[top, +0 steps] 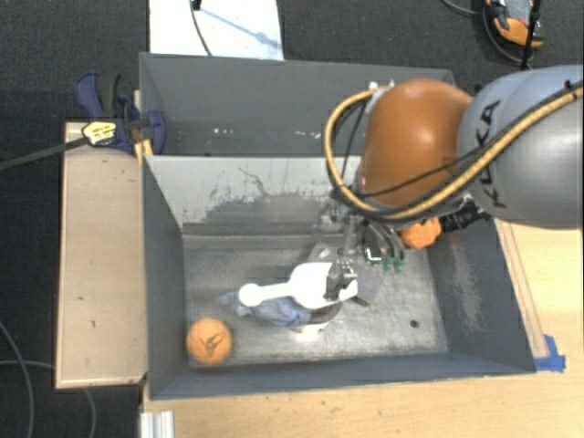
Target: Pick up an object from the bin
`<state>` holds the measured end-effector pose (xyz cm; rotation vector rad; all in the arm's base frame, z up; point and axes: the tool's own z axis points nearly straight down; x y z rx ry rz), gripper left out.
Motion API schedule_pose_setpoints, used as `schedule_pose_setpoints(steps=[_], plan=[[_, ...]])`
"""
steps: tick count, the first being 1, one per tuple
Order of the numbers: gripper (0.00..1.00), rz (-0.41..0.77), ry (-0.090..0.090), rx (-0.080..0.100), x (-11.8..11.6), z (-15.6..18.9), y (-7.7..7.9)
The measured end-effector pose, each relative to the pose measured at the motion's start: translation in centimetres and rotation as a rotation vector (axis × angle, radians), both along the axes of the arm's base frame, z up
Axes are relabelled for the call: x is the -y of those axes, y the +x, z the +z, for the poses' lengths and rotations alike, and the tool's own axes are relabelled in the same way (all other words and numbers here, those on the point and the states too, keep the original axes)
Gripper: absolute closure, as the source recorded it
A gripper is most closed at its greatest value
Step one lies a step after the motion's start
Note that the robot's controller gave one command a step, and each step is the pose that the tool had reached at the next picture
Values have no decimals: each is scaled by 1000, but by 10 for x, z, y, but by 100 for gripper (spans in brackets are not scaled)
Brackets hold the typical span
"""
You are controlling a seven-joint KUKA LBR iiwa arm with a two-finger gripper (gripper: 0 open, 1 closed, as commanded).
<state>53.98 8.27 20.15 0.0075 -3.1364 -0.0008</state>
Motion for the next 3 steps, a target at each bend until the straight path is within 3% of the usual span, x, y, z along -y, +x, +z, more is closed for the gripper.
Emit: schedule_pose_setpoints(steps=[1, 2, 3], plan=[[0, -2, 1, 8, 0, 4, 2], [0, 106, 1, 11, -16, -42, 4], [0, 280, 0, 9, -51, -67, 4]])
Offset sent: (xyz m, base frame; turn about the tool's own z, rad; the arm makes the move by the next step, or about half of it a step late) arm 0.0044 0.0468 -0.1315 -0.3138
